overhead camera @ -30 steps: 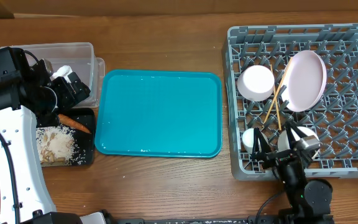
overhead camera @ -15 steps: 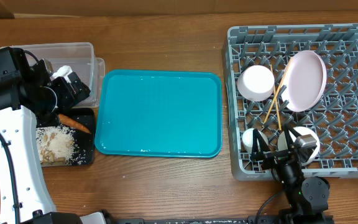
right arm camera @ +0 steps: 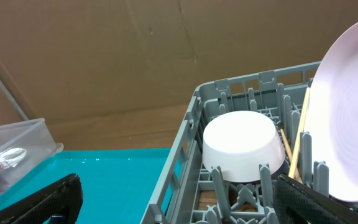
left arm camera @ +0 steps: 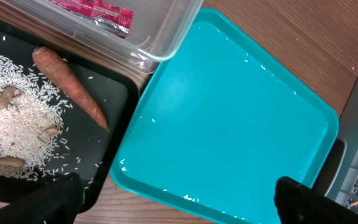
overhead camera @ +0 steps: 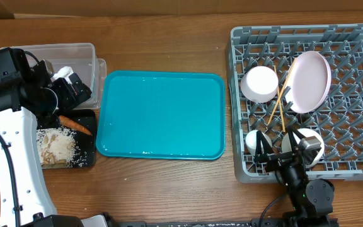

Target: Sort waste into correct bins and load items into the dishwasher

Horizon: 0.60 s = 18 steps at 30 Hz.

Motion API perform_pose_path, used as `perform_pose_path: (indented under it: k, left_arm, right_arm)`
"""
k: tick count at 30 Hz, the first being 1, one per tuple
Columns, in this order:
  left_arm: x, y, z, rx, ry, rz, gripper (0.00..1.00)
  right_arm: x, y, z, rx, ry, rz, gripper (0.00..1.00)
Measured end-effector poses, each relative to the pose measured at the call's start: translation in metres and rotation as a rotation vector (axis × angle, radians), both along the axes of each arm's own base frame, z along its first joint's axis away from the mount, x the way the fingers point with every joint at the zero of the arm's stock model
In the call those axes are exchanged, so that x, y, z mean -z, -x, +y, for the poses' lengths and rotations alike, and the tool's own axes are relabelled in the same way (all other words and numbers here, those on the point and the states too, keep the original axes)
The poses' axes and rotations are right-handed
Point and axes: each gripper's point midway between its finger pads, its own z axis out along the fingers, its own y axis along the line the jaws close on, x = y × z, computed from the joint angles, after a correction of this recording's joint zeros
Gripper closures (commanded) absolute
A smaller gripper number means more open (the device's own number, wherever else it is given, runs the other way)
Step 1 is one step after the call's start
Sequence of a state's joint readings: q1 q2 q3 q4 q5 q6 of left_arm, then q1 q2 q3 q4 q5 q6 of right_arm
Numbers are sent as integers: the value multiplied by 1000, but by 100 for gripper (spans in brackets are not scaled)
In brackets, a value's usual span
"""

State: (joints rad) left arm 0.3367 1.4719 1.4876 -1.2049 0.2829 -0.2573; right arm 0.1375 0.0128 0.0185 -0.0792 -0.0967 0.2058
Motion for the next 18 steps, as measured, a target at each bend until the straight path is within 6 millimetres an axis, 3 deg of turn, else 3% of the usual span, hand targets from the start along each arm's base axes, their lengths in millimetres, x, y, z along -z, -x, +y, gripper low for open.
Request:
perform_pose_path:
  k: [4,9,14,18]
  left_arm:
    - [-14,5,-3,4,-18,-42,0]
    - [-76,32,-36,83,-82,-249,0]
    - [-145,94,-91,247,-116,-540,0]
    - [-182,149,-108,306,-132,-739,0]
  right_arm:
    - [0,0,0,0,0,0,0]
    - [0,0,0,0,0,0,0]
    - [0,0,0,0,0,0,0]
    - [0,0,0,0,0,0,0]
